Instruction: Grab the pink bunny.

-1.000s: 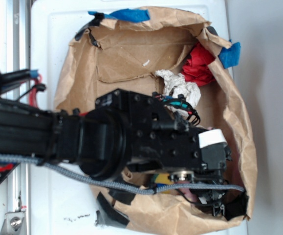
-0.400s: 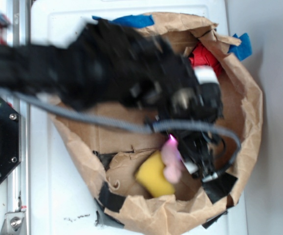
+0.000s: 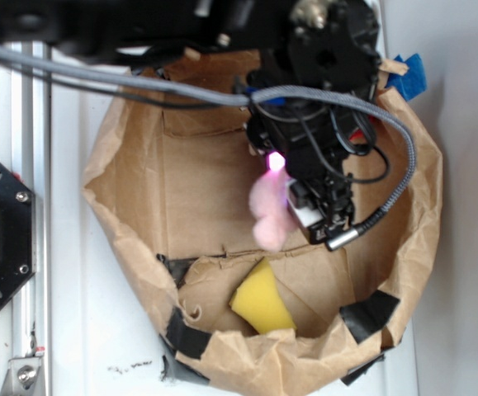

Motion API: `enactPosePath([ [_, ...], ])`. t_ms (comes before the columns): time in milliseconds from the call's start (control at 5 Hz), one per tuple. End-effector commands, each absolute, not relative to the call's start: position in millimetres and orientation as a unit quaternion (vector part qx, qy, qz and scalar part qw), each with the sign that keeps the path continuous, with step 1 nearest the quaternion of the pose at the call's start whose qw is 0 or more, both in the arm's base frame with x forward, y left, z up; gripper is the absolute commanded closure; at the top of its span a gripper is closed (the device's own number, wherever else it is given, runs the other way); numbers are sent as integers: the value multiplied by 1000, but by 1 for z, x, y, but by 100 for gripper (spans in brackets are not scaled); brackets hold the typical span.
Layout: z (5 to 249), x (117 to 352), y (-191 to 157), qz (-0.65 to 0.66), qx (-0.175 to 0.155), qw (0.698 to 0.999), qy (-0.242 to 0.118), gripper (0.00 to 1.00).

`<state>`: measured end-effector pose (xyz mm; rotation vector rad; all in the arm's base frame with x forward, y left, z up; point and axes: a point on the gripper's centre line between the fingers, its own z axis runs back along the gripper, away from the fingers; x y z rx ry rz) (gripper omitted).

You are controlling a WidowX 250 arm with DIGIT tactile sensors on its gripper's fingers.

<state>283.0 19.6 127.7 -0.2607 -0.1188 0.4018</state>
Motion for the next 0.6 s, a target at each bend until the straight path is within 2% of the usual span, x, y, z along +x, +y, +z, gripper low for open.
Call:
enactPosePath([
  [0,165,276,18,213,-8,965,-154,100],
  [200,163,271,12,197,-14,969,-145,100],
  [400,162,271,8,202,-8,968,-151,100],
])
